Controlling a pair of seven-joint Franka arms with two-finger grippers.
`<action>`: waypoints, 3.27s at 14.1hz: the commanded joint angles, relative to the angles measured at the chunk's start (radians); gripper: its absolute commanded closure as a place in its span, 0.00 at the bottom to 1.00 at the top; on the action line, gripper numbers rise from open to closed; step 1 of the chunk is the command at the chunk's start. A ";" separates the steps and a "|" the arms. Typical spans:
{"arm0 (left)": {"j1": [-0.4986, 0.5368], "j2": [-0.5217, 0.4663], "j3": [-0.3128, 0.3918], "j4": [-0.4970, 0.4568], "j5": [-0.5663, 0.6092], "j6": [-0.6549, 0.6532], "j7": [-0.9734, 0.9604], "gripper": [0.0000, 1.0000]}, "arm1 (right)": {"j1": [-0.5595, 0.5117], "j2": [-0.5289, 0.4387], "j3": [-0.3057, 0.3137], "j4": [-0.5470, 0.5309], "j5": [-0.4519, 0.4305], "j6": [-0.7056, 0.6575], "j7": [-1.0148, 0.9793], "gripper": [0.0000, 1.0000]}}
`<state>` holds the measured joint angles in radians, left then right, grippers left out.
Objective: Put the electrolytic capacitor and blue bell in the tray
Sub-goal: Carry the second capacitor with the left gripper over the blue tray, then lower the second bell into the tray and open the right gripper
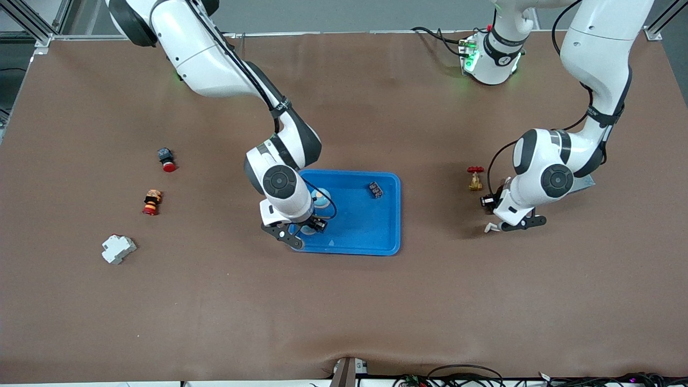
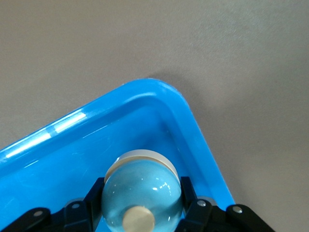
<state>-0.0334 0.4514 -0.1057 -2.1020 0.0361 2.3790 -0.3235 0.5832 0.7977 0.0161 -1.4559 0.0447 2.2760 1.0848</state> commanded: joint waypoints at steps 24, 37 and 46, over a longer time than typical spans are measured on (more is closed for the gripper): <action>-0.405 0.211 -0.008 0.720 -0.082 -0.473 -0.815 1.00 | 0.030 0.063 -0.019 0.035 -0.055 0.069 0.035 1.00; -0.531 0.322 -0.006 0.711 -0.079 -0.298 -0.924 1.00 | 0.037 0.074 -0.019 0.037 -0.063 0.080 0.055 0.00; -0.539 0.363 -0.006 0.706 -0.068 -0.254 -0.919 1.00 | 0.030 0.048 -0.013 0.193 -0.071 -0.222 0.009 0.00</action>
<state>-0.5625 0.8039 -0.1205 -1.4100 -0.0304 2.1186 -1.2417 0.6067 0.8521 0.0086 -1.3173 -0.0092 2.1276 1.1056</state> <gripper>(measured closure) 0.674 0.000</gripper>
